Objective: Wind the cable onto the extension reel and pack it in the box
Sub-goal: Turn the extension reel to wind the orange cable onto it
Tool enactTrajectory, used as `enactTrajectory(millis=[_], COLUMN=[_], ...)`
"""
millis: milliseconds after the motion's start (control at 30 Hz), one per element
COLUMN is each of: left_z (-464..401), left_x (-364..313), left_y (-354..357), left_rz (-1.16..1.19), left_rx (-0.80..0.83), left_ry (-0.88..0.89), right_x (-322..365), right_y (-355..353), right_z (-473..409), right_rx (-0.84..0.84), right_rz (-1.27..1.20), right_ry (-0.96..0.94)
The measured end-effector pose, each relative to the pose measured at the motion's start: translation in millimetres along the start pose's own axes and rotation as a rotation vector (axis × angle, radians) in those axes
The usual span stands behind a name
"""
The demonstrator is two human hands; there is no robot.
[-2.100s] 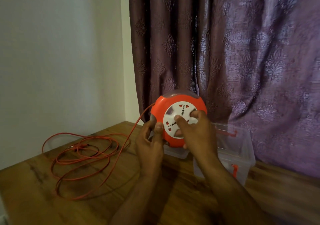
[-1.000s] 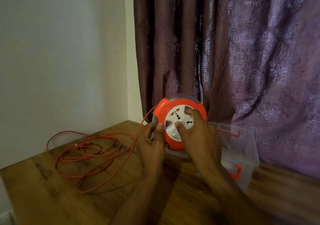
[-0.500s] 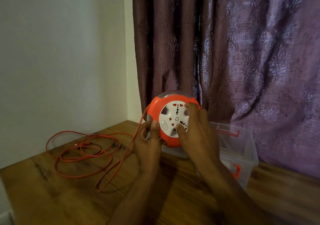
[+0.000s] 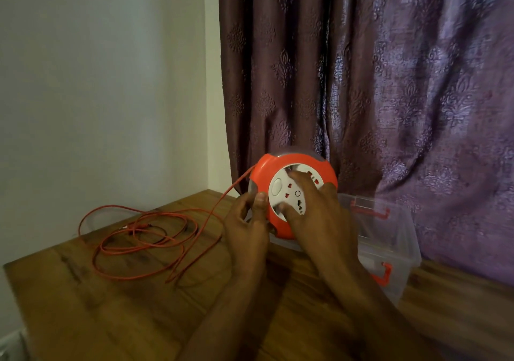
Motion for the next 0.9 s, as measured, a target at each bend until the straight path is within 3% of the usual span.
enactTrajectory(millis=[233, 433, 633, 900], left_z=[1.9, -0.5, -3.1, -3.6], left_x=[1.2, -0.1, 0.8, 1.6], left_y=[1.6, -2.5, -3.1, -4.2], left_rz=[-0.004, 0.012, 0.057, 0.095], left_rx=[0.003, -0.031, -0.042, -0.019], left_ry=[-0.011, -0.033, -0.062, -0.094], right_x=[-7.9, -9.5, 4.5, 8.9], right_y=[0.7, 3.5, -7.8, -7.3], right_z=[-2.0, -7.2, -1.0, -1.9], right_rx=[-0.128, 0.104, -0.007, 0.262], right_rz=[-0.184, -0.506, -0.052, 0.056], right_ry=[0.136, 0.241, -0.087, -0.225])
Point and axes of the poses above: each hand's wrist, its own z-axis away from the middle knuckle, its own y-axis out of the palm, x = y × z, the point moved 2 cm from there along -z, towards the middle knuckle, and after that the axes turned 5 degrees about -y, right-handed, at the moved point
